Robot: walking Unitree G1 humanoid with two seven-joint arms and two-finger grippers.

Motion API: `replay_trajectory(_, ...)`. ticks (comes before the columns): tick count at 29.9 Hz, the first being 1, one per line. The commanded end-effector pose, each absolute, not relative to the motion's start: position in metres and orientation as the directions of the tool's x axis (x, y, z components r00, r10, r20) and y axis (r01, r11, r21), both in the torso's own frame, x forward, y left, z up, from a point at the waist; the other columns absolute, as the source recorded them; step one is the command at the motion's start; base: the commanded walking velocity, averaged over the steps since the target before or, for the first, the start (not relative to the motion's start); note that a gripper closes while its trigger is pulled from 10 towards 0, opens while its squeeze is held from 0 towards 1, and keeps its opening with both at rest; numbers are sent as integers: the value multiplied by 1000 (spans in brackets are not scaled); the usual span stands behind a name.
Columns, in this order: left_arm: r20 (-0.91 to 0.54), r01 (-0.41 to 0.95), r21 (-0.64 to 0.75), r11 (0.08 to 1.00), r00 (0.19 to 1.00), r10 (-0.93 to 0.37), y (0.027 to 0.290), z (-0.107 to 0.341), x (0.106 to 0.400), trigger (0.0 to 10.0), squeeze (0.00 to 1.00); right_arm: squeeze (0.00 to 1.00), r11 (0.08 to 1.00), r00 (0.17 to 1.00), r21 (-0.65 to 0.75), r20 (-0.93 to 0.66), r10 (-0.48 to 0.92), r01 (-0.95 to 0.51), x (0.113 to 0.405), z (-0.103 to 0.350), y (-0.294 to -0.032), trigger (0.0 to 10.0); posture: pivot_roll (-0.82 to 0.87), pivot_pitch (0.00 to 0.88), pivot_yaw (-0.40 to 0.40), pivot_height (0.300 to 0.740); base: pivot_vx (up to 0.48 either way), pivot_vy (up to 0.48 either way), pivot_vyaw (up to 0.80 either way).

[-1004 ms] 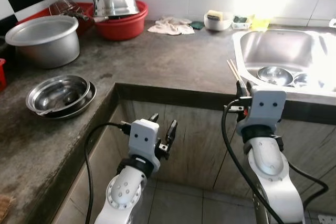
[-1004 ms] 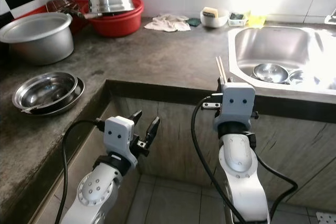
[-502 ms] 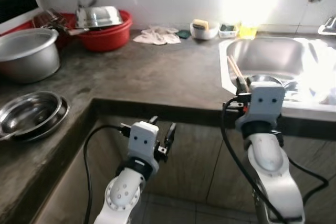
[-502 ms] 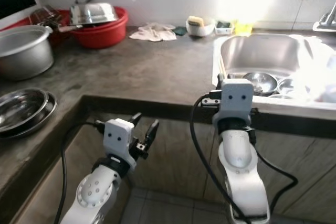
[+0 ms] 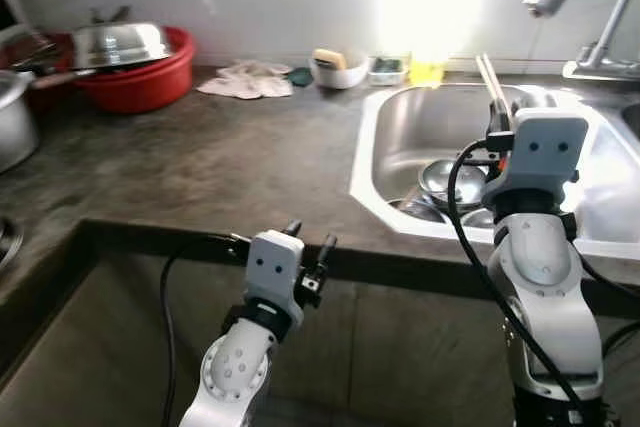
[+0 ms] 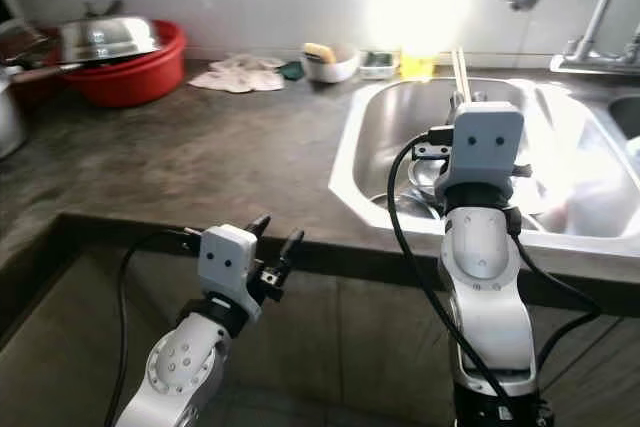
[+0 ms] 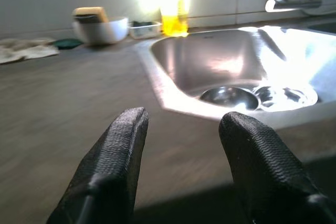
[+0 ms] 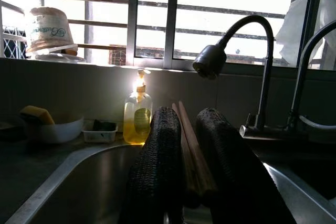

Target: Kitchen organization

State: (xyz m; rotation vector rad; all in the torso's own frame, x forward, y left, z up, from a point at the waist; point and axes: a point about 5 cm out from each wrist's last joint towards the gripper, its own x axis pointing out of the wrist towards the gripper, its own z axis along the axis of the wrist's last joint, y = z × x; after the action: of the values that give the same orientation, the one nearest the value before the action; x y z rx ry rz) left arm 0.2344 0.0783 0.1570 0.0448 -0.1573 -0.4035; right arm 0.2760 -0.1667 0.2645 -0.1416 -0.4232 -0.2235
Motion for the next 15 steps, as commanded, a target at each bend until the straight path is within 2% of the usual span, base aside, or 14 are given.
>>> replay_trajectory(1,151,397,73,915,902,-404,75,159,234,10000,0,0,964,893,-83,404,-200,254,277,265,-172,10000,74,74,21,740,382,-285,0)
replay_trajectory(8,152,395,69,916,903,-401,75,159,234,10000,0,0,968,906,-82,377,-191,238,279,263,-171,10000,72,77,23,740,392,-272,0)
replay_trajectory(15,139,372,38,927,917,-374,78,158,236,10000,0,0,978,939,-97,310,-148,186,288,264,-171,10000,70,85,20,740,0,0,0)
